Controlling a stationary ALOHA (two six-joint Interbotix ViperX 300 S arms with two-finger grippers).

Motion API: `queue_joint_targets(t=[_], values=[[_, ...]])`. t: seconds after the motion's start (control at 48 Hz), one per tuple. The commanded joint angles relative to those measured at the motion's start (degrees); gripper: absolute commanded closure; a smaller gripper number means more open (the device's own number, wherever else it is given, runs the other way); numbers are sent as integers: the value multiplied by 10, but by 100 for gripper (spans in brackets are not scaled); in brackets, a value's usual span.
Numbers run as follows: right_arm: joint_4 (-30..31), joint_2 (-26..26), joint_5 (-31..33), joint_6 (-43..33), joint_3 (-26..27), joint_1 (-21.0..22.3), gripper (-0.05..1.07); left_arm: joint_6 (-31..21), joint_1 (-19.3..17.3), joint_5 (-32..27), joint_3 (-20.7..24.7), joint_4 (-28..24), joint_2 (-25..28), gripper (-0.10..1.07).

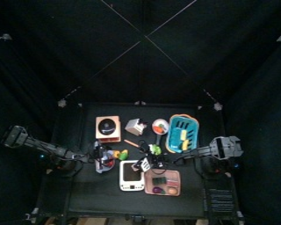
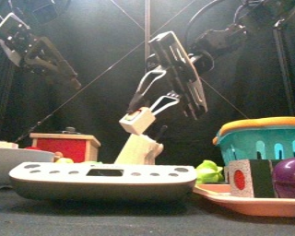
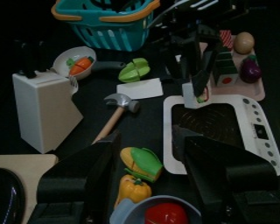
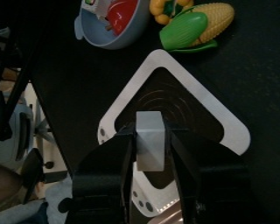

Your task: Place white sushi piece on stove

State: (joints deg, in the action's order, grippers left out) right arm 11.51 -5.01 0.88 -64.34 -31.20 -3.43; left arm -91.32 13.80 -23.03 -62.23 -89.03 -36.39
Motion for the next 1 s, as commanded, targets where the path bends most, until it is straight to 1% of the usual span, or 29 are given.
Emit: queue_joint_targets(t=[0.0,0.312,0.604,0.75,0.854,0.979], values=[[-2,-6,-27,-1,15,-4,42,1,-2,-1,5,-3,0,11],[-4,-62,-98,-1,49,-4,41,1,-2,-2,5,-3,1,11],[-14,-102,-101,-11,74,0,38,1,-2,-1,4,-1,1,11],[-14,-107,-101,-15,75,0,30,2,-2,-2,4,-1,1,11],[-14,-107,-98,-15,76,1,22,2,-2,-2,3,-1,0,11],[-13,-105,-85,-15,76,2,15,2,-2,-1,3,-2,1,11]])
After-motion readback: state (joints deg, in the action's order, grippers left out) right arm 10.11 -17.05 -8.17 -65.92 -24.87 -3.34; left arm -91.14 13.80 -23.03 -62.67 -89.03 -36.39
